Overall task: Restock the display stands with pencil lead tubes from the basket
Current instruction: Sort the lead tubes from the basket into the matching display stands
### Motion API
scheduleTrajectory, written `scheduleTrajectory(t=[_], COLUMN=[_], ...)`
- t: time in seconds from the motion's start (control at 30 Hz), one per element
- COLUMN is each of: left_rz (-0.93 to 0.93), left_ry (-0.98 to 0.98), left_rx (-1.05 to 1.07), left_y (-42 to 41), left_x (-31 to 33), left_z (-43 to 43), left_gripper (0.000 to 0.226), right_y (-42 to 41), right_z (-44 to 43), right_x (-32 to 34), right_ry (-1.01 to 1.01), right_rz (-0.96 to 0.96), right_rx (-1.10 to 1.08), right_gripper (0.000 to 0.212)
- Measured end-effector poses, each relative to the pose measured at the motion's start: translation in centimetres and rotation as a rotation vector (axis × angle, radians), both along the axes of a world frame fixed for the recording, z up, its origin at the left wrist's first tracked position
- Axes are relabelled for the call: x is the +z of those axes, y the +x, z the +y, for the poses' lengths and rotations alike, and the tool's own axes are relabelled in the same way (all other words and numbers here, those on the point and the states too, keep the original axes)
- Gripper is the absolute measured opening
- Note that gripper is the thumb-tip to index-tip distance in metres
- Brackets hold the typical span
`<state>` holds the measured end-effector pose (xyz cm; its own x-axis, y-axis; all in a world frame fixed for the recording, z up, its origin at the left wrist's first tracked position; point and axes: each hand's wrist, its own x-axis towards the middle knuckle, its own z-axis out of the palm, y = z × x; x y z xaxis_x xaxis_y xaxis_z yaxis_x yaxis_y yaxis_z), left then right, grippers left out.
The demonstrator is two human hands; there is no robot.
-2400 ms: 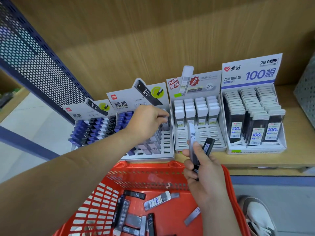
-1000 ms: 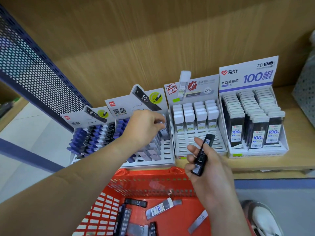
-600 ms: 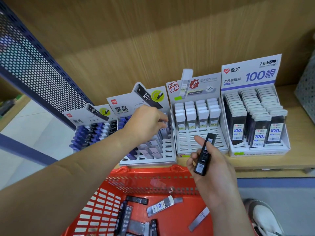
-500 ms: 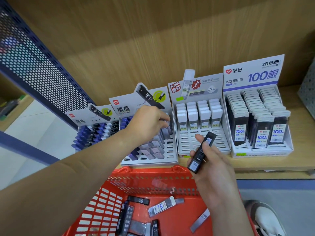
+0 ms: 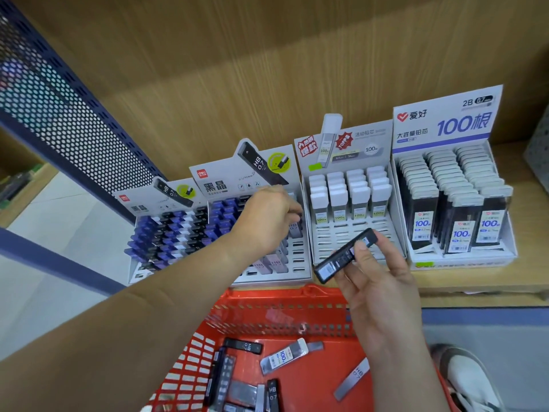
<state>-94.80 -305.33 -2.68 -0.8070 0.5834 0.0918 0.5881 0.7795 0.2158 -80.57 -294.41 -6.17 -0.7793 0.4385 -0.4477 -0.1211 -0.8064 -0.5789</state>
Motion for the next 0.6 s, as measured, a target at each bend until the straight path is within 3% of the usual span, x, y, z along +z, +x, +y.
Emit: scheduleTrajectory(t=[0.1,0.17,0.23,0.33,0.4,0.5,0.6], left_rz=[-0.004,0.011,-0.040,-0.505,-0.647,-0.527,-0.418], left_ry=[0.051,0.060,0.209,0.741,0.849,0.897,0.937], left_rx=[0.124,0.182,0.240,0.354,0.304,0.296,0.414], left_y=[-0.2,0.4,1.7,5.8,8.8,11.3,12.2], left_x=[0.1,0.3,0.8,2.6,3.2,2.6,2.4], left_z=[0.6,0.6,0.2,-0.8,-1.5,-3.5,-6.1], left_gripper=[0.004,0.011,0.023,0.025,0.015,0.025,0.007], right_y=[-0.1,-0.1,-0.1,-0.3,-0.3,-0.3,-0.3], right_z=[-0.2,-0.2,-0.1,-0.3,-0.8,-2.0,-3.5], right_x=[0.2,0.4,0.7,0.9,0.9,1.4,1.8], right_ry=[-0.016,-0.010,-0.009,-0.010,0.018,0.109,0.255], right_rz=[-0.031,-0.043,-0.039,-0.010,0.027,0.054,0.004], right_rx=[-0.042,-0.058,-0.061,-0.050,-0.005,0.153,0.319], right_gripper=[0.027,0.019,0.018,0.020,0.021,0.022,0.017])
